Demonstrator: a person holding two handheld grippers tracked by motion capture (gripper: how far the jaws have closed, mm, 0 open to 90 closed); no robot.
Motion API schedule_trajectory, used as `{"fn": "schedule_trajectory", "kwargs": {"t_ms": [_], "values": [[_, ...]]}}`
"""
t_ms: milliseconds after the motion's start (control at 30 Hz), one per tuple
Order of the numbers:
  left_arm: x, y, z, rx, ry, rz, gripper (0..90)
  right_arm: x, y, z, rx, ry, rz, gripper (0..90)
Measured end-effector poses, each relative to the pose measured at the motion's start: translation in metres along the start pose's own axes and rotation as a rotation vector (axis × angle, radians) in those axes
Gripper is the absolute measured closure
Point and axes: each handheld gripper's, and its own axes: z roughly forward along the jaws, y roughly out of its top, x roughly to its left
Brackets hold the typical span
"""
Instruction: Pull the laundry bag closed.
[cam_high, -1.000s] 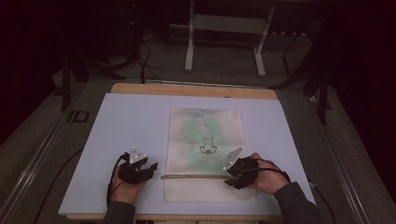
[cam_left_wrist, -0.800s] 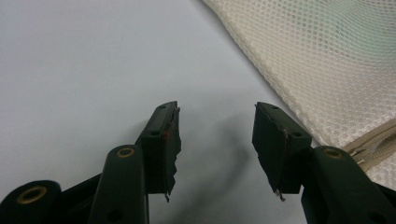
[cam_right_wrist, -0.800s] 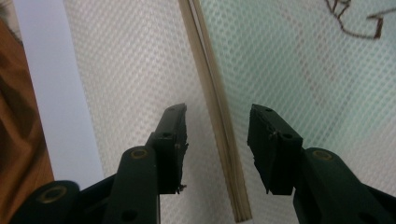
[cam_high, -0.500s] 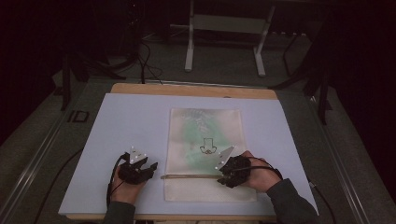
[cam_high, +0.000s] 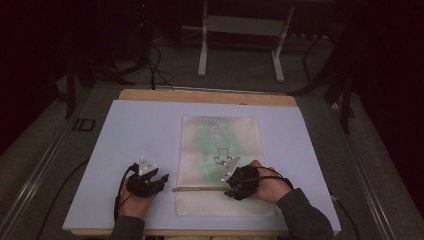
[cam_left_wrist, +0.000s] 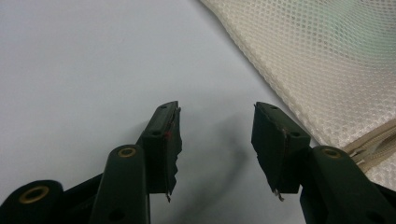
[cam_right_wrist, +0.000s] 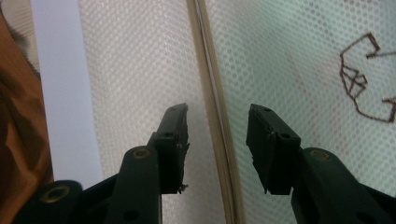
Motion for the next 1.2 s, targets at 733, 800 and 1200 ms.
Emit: {"fn": "schedule_trajectory", "kwargs": {"t_ms": [733,800,1200], "values": [[0.001,0.000,-0.001,-0.002,0.002,0.000,51.7,0.004,0.030,0.014,-0.009,0.022,-0.053,62.6],[0.001,0.000,-0.001,-0.004,0.004,-0.003,51.7,0.004,0.031,0.015,-0.011,0.023,-0.057,63.3],[0.004,0.000,-0.001,-0.005,0.006,-0.008,51.6,0.011,0.048,0.027,-0.023,0.042,-0.081,62.8]]}}
